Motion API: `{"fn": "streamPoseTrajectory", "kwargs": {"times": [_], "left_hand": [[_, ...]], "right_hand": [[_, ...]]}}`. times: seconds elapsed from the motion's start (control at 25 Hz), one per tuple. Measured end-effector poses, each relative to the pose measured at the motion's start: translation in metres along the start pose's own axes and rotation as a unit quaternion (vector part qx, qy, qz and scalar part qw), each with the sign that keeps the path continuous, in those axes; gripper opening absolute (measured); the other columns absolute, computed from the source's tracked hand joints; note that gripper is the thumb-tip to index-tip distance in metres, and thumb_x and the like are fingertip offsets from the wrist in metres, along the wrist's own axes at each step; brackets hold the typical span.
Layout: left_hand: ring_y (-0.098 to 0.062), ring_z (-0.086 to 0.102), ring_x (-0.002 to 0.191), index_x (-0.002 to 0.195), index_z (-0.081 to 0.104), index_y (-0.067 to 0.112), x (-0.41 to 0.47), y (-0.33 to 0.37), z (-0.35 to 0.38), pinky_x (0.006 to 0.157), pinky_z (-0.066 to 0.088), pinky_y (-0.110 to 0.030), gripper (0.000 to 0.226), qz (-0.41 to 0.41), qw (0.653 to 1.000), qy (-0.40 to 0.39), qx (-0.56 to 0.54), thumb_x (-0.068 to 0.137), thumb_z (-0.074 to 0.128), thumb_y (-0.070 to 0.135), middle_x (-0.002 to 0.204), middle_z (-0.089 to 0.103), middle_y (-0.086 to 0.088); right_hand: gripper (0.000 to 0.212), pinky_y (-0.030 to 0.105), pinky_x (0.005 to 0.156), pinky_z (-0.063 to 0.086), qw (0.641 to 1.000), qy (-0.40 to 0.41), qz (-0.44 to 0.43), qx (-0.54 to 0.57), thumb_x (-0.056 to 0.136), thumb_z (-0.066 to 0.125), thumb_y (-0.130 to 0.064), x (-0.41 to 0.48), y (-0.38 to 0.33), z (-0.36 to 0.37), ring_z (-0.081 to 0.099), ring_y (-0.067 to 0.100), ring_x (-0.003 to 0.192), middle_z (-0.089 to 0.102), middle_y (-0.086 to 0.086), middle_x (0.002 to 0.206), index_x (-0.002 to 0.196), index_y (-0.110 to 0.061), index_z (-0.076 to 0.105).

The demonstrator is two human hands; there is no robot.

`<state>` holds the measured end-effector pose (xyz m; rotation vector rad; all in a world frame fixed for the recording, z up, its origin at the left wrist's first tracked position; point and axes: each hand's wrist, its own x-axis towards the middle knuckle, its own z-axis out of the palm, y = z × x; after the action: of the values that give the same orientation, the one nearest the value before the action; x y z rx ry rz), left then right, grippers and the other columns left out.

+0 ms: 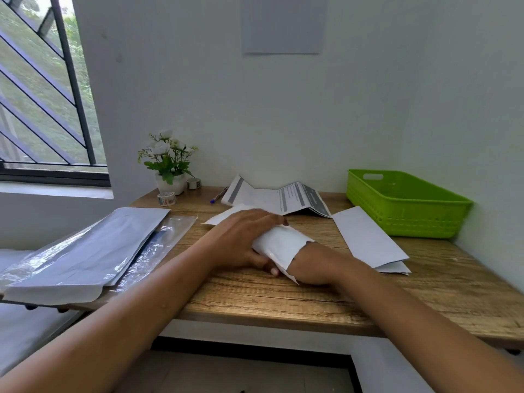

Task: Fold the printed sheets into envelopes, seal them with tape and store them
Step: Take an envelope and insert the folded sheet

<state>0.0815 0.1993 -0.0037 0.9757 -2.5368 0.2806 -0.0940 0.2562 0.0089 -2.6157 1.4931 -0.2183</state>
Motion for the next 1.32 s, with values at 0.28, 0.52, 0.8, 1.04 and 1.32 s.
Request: {"fn": "streamPoseTrajectory", "kwargs": {"times": [0.28,0.52,0.8,1.04,1.32], "left_hand": [[-0.006,0.050,0.106,0.123,0.051,0.030,0.003,-0.006,-0.003,0.086,0.039,-0.024,0.073,-0.030,0.996,-0.053,-0.067,0.062,0.074,0.062,0.118,0.059,0.010],[-0.004,0.051,0.104,0.122,0.049,0.035,0.006,-0.011,0.002,0.085,0.042,-0.027,0.068,-0.082,0.987,-0.091,-0.108,0.064,0.076,0.058,0.117,0.059,0.015],[-0.006,0.046,0.117,0.135,0.034,0.038,0.012,-0.011,0.005,0.096,0.038,-0.030,0.104,-0.111,0.974,-0.145,-0.134,0.044,0.059,0.082,0.128,0.053,0.014],[-0.009,0.045,0.121,0.138,0.029,0.037,0.013,-0.008,0.004,0.103,0.037,-0.037,0.115,-0.130,0.968,-0.149,-0.153,0.039,0.056,0.089,0.131,0.051,0.013],[-0.013,0.042,0.125,0.138,0.026,0.043,0.011,-0.002,0.001,0.104,0.036,-0.042,0.121,-0.135,0.967,-0.163,-0.142,0.032,0.043,0.099,0.135,0.048,0.013]], "right_hand": [[0.028,0.027,0.087,0.038,0.996,-0.090,0.027,-0.001,0.100,0.034,-0.013,0.020,-0.002,0.005,0.048,0.025,0.106,0.055,0.007,0.115,0.122,-0.008,0.048],[0.043,0.031,0.095,0.039,0.989,-0.120,0.015,0.090,0.094,0.039,-0.009,0.009,0.024,-0.008,0.048,0.019,0.113,0.051,0.001,0.126,0.135,-0.020,0.045],[0.019,0.015,0.089,0.046,0.974,-0.025,-0.004,0.227,0.090,0.061,-0.017,-0.021,0.045,-0.024,0.062,-0.002,0.099,0.069,-0.016,0.102,0.101,-0.030,0.070],[0.023,0.030,0.082,0.048,0.944,0.170,0.282,-0.002,0.088,0.063,-0.033,-0.023,0.100,-0.044,0.059,0.022,0.108,0.066,0.004,0.115,0.106,-0.020,0.067],[0.066,0.036,0.092,0.047,0.917,0.065,0.392,-0.015,0.076,0.066,-0.050,-0.014,0.102,-0.021,0.051,0.028,0.121,0.052,0.008,0.134,0.132,-0.020,0.046]]}}
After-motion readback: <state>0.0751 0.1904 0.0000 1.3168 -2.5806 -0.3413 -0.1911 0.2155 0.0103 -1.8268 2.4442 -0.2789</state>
